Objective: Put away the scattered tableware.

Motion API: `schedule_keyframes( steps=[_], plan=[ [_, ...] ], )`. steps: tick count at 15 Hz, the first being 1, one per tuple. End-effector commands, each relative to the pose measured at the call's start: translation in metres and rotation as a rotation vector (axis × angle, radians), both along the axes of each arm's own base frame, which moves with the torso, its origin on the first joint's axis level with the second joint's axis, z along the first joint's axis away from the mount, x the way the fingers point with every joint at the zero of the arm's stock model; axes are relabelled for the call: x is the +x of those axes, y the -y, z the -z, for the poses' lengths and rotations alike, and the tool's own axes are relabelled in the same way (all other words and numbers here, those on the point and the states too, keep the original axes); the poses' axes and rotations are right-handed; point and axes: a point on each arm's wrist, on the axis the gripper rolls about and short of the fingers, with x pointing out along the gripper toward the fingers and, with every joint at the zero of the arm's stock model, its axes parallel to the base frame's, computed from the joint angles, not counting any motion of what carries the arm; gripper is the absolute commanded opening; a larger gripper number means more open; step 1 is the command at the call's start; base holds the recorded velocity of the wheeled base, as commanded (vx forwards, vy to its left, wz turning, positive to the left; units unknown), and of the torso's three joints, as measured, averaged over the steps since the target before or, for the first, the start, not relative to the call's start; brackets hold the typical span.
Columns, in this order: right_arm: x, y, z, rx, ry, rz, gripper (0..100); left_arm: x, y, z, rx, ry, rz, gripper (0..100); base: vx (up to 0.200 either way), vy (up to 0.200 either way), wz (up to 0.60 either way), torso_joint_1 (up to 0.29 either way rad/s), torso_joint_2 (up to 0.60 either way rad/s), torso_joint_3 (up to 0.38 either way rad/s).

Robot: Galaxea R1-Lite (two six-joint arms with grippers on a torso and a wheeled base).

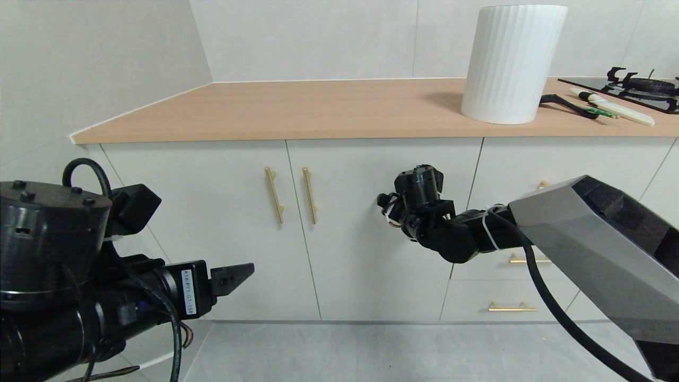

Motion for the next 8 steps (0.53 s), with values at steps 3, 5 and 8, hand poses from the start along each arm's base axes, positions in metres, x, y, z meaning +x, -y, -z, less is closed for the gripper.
schedule_keyframes(
  steps=[3, 5, 8],
  plan=[
    [-0.003, 0.003, -0.007, 0.006, 0.007, -0.001, 100, 0.0, 0.0, 0.0, 0.0, -0.001, 0.0, 100, 0.0, 0.0, 0.0, 0.0, 0.0, 0.0],
    [-0.022, 0.01, -0.019, 0.005, -0.018, -0.056, 100, 0.0, 0.0, 0.0, -0.001, 0.0, 0.0, 100, 0.0, 0.0, 0.0, 0.0, 0.0, 0.0],
    [-0.074, 0.038, -0.055, 0.055, -0.068, -0.291, 100, -0.002, -0.001, -0.002, -0.006, 0.009, 0.002, 100, 0.0, 0.0, 0.0, 0.0, 0.0, 0.0]
  ],
)
